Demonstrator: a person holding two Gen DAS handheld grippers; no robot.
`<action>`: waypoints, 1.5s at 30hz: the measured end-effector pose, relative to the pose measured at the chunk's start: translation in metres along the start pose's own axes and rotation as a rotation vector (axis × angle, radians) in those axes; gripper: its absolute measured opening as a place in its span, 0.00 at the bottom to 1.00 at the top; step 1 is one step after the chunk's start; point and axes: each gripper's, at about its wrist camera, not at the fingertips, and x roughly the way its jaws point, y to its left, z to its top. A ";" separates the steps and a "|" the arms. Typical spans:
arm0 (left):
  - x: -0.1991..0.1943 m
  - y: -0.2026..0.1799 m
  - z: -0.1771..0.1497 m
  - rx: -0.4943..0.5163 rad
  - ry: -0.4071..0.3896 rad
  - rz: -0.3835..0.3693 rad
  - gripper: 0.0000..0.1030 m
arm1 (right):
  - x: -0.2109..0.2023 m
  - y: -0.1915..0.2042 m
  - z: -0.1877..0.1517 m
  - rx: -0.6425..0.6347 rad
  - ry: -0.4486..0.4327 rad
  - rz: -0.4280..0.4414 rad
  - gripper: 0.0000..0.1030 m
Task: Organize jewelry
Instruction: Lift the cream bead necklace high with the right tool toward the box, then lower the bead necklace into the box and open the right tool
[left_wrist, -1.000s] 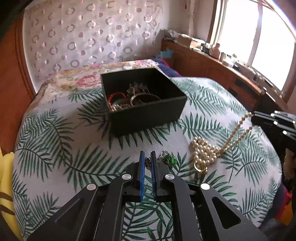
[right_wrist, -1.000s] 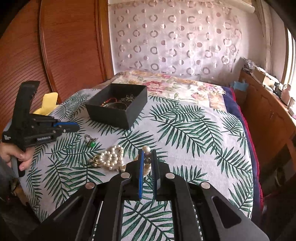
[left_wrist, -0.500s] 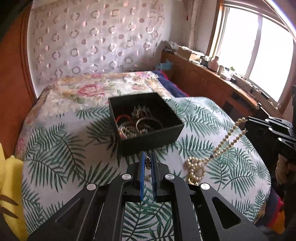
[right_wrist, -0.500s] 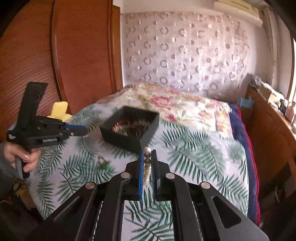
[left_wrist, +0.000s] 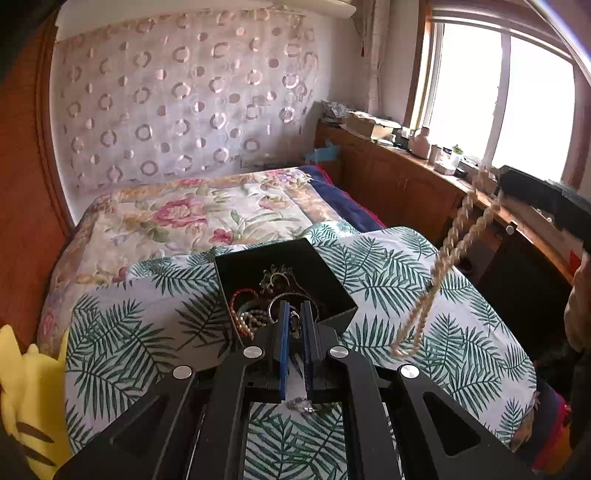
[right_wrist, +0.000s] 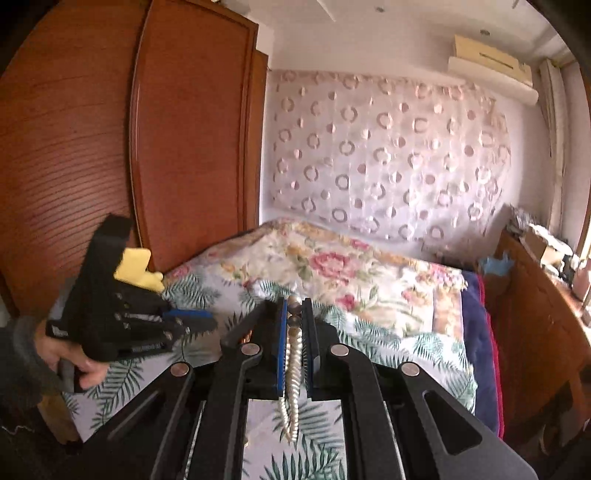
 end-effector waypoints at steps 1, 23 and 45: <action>0.001 0.000 0.002 0.002 -0.001 0.002 0.05 | 0.000 -0.001 0.005 -0.003 -0.009 0.000 0.08; 0.068 0.032 0.050 -0.025 0.037 0.018 0.05 | 0.054 -0.012 0.067 -0.036 -0.053 0.019 0.08; 0.077 0.070 0.034 -0.109 0.041 0.072 0.60 | 0.134 -0.014 0.027 -0.017 0.106 0.014 0.08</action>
